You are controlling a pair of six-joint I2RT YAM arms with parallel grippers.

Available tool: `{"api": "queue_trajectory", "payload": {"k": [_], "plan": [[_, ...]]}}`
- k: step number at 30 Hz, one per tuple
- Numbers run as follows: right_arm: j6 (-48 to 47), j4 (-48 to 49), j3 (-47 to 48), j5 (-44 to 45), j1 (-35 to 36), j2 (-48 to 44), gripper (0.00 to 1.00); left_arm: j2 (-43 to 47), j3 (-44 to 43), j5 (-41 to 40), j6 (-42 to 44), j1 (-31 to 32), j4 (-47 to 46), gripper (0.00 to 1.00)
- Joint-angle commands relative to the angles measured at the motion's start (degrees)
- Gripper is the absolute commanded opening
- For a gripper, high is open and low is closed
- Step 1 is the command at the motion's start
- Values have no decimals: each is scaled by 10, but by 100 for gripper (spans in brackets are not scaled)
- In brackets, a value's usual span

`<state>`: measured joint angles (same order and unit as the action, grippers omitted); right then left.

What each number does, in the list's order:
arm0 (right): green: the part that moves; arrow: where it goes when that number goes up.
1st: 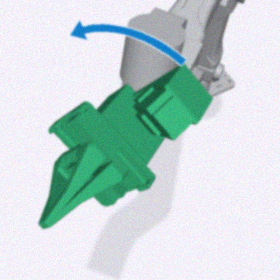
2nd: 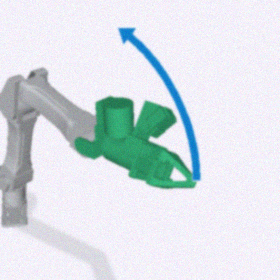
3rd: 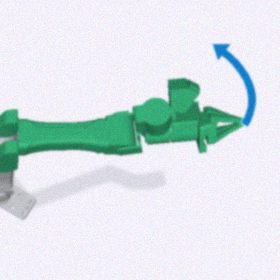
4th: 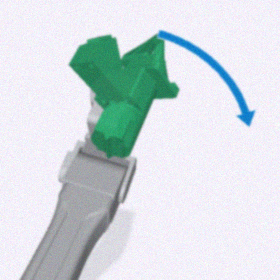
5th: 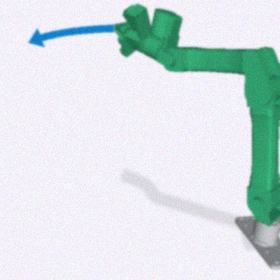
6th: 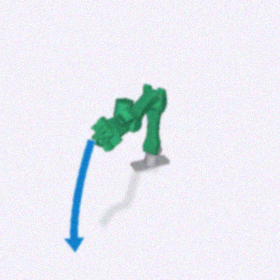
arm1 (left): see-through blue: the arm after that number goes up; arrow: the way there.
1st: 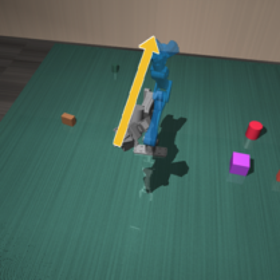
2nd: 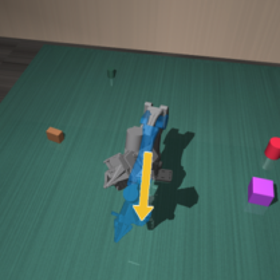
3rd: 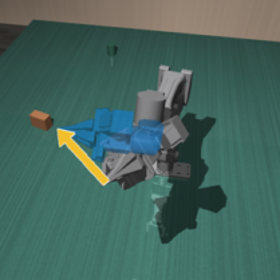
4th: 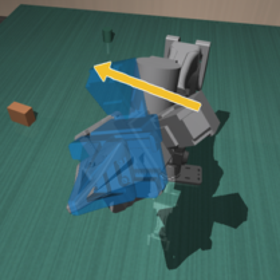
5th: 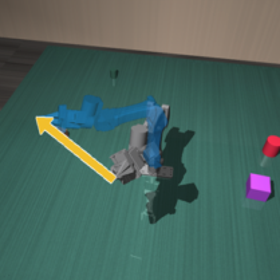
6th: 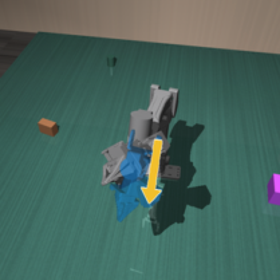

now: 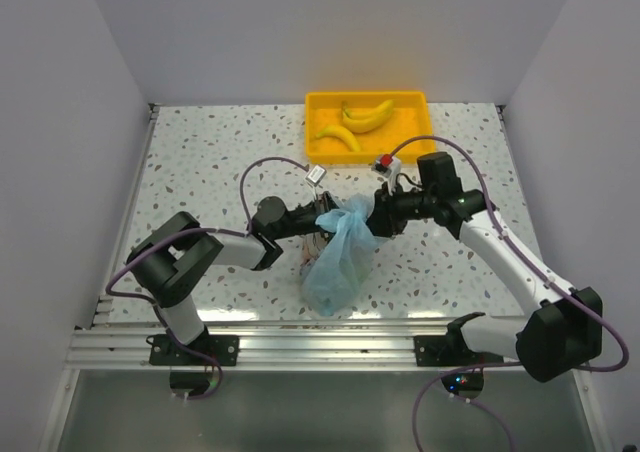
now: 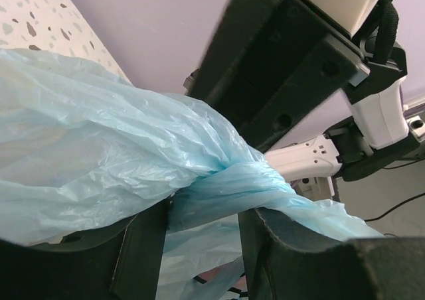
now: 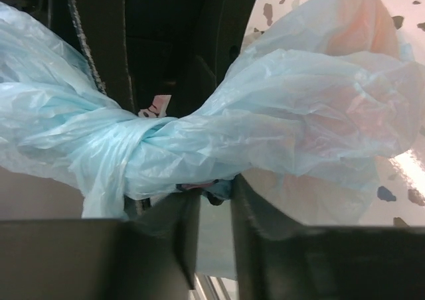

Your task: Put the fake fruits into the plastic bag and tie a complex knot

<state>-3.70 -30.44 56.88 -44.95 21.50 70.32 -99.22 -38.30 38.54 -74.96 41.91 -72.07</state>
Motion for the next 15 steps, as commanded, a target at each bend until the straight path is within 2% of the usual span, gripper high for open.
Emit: {"api": "queue_trajectory", "payload": {"k": [1, 3, 4, 11, 15], "plan": [[6, 35, 3, -36, 5, 2, 16, -4, -20, -2, -5, 9, -43, 50], [-2, 21, 5, -33, 5, 0, 3, -4, -19, 3, -1, 7, -44, 50], [-3, 16, 5, -27, 5, -3, 0, 0, -14, 6, 3, 5, -40, 50], [-28, -15, 2, 52, 2, -45, 0, 32, 35, 49, 43, -36, -8, 52], [-39, -28, -4, 65, 0, -67, 0, 47, 53, 69, 63, -54, 5, 56]]}}
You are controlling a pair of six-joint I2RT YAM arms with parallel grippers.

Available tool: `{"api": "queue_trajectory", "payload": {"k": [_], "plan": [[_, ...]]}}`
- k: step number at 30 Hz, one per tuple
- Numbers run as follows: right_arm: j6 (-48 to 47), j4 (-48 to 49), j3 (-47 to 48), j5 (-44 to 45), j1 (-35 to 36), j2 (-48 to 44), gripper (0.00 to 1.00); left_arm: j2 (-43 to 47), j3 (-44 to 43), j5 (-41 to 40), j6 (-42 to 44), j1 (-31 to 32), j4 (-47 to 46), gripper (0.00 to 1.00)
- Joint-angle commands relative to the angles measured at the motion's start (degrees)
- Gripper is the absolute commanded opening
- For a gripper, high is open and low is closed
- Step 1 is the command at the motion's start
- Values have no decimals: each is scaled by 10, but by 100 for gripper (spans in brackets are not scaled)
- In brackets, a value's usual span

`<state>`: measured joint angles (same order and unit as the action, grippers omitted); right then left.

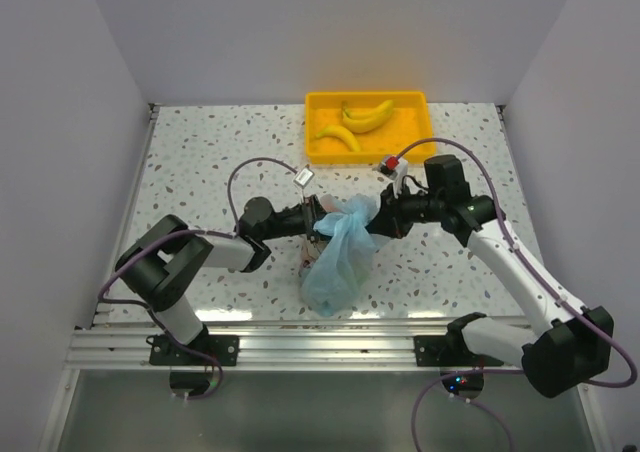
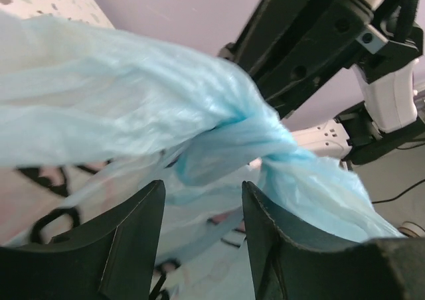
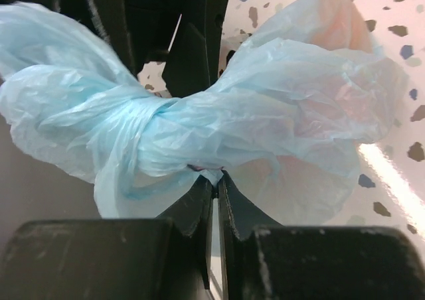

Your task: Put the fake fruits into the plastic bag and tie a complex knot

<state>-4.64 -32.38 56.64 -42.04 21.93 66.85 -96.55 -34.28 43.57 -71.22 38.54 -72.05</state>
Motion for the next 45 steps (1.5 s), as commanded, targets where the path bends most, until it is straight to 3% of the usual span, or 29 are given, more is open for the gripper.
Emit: {"api": "queue_trajectory", "payload": {"k": [1, 9, 15, 17, 18, 19, 20, 21, 22, 24, 31, 35, 45], "plan": [[-31, -11, 0, 38, -6, -35, 0, 24, 15, 21, 32, -24, 10, 56], [-55, -44, 15, 40, -7, -35, 0, 44, 14, 59, 86, -56, 69, 59], [-67, -48, 18, 34, -6, -35, 0, 161, 13, 93, 250, -130, 289, 59], [-67, -49, 18, 29, -5, -34, 0, 192, -4, 119, 366, -158, 365, 59], [-68, -52, 20, 28, -6, -33, 0, 204, -40, 128, 420, -164, 480, 59], [-70, -55, 22, 25, -7, -34, 0, 228, -64, 130, 554, -167, 552, 59], [-71, -56, 23, 23, -6, -33, 0, 236, -88, 134, 625, -168, 621, 59], [-73, -59, 25, 23, -6, -33, 0, 243, -135, 136, 695, -168, 753, 59], [-75, -61, 29, 22, -6, -32, 0, 253, -154, 136, 805, -169, 797, 59], [-80, -70, 36, 21, -6, -30, 0, 261, -199, 122, 901, -167, 885, 59], [-84, -78, 47, 22, -6, -22, 0, 248, -315, 41, 1099, -104, 1087, 61], [-85, -80, 50, 21, -5, -18, 0, 266, -321, -31, 1123, -29, 1101, 63], [-92, -90, 56, 14, -6, -12, 0, 248, -363, -124, 1064, 40, 1042, 63]]}}
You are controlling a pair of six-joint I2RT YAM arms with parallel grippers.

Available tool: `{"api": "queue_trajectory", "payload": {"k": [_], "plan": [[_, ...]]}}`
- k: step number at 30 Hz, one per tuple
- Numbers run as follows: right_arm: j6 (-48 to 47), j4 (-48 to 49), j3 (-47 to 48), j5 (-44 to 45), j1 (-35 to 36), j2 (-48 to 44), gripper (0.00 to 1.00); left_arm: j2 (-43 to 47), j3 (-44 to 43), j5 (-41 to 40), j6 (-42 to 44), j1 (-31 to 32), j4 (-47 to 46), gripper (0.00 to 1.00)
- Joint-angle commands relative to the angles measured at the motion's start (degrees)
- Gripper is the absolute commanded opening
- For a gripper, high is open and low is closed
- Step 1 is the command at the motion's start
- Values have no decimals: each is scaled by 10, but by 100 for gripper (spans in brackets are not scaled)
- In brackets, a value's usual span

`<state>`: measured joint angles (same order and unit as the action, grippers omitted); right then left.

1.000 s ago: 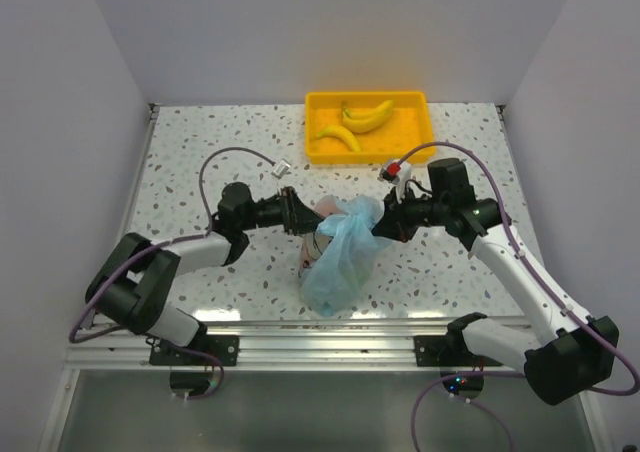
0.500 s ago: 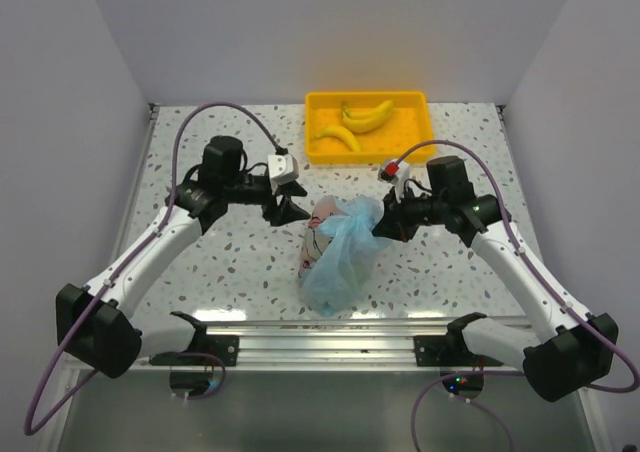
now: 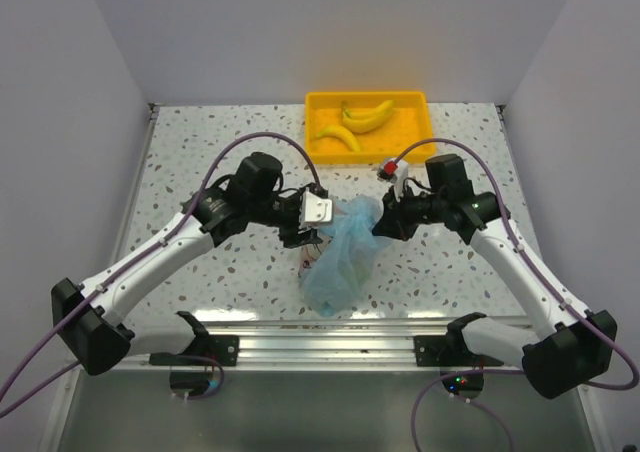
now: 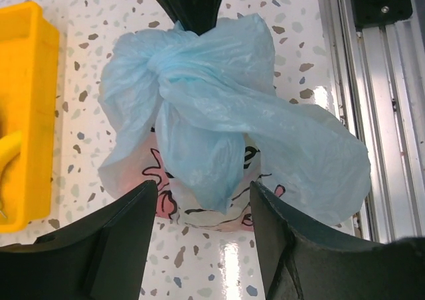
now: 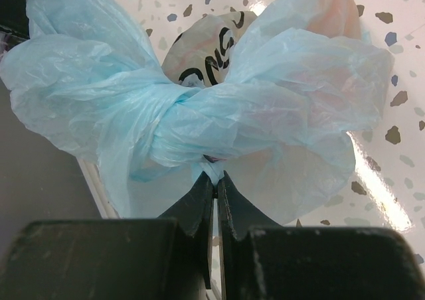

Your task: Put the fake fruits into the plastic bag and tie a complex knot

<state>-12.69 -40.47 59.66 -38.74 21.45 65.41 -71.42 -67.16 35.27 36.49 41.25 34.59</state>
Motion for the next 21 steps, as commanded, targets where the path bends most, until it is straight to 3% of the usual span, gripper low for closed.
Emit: {"api": "queue_trajectory", "payload": {"k": [1, 6, 8, 9, 12, 21], "plan": [[-14, -10, 26, -19, -1, 2, 0, -4, -35, -50, -18, 17, -30, 63], [-16, -19, 34, -33, -1, 4, 0, -17, -39, -56, -23, 28, -43, 58], [-14, -22, 35, -41, -1, 3, 0, -21, -35, -52, -19, 29, -38, 48], [-14, -23, 38, -46, -2, 2, 0, -22, -32, -56, -13, 29, -37, 30], [-11, -29, 41, -55, -4, -6, 0, -21, -5, -92, 22, 25, -33, 2], [30, -16, 49, -153, -69, -22, 0, -11, 20, -126, 101, -66, -50, 0]]}}
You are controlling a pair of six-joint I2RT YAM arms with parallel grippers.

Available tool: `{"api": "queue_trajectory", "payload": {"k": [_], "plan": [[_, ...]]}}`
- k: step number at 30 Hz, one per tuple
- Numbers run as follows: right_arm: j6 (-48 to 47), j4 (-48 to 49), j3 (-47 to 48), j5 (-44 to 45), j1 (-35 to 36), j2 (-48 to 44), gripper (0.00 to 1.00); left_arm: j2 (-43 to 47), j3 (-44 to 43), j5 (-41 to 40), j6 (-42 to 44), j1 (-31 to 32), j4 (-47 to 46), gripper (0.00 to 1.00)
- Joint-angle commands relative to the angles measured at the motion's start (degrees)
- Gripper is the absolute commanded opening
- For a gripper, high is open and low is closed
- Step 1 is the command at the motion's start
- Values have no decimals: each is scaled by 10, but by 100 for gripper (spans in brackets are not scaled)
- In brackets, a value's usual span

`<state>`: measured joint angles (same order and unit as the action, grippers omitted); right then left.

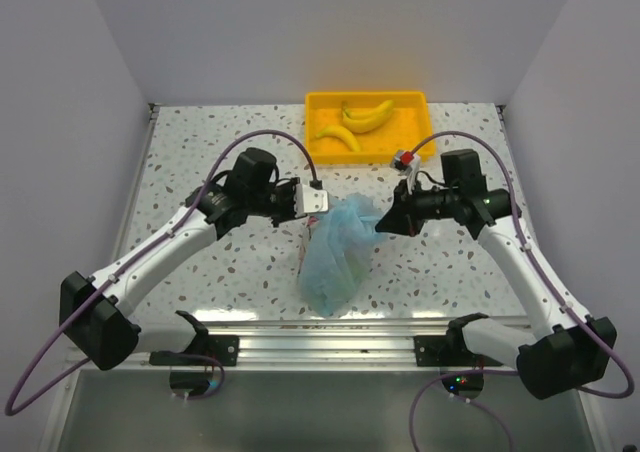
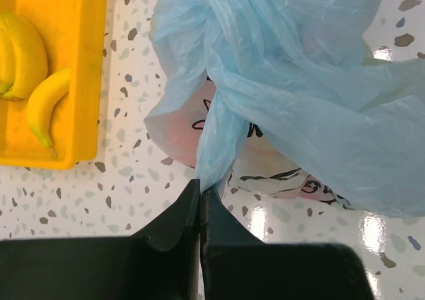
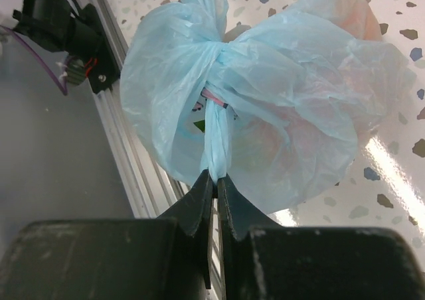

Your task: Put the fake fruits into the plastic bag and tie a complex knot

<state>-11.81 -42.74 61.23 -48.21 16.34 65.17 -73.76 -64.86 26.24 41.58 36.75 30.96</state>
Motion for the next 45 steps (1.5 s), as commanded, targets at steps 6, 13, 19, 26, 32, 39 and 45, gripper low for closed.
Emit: {"api": "queue_trajectory", "payload": {"k": [6, 13, 19, 26, 32, 39, 45], "plan": [[57, 32, 42, -93, -64, -16, 0, 5, -20, -51, 76, -48, -18, 0], [-39, -45, 71, -23, -124, 5, 0, 21, -19, -58, 80, -85, -10, 0], [-94, -54, 36, 88, -124, 7, 0, 41, 27, -76, 35, -97, -19, 0], [-131, -26, -1, 177, -124, -5, 0, 64, 92, -96, 25, -120, -28, 0], [-132, -29, -7, 151, -123, 3, 0, 68, 104, -48, -13, -124, -27, 0], [-25, 70, -39, 144, -112, 15, 0, 41, 62, 66, -98, -121, -10, 0], [35, 136, -57, 142, -97, 15, 36, 43, 61, 82, -120, -121, -22, 0]]}}
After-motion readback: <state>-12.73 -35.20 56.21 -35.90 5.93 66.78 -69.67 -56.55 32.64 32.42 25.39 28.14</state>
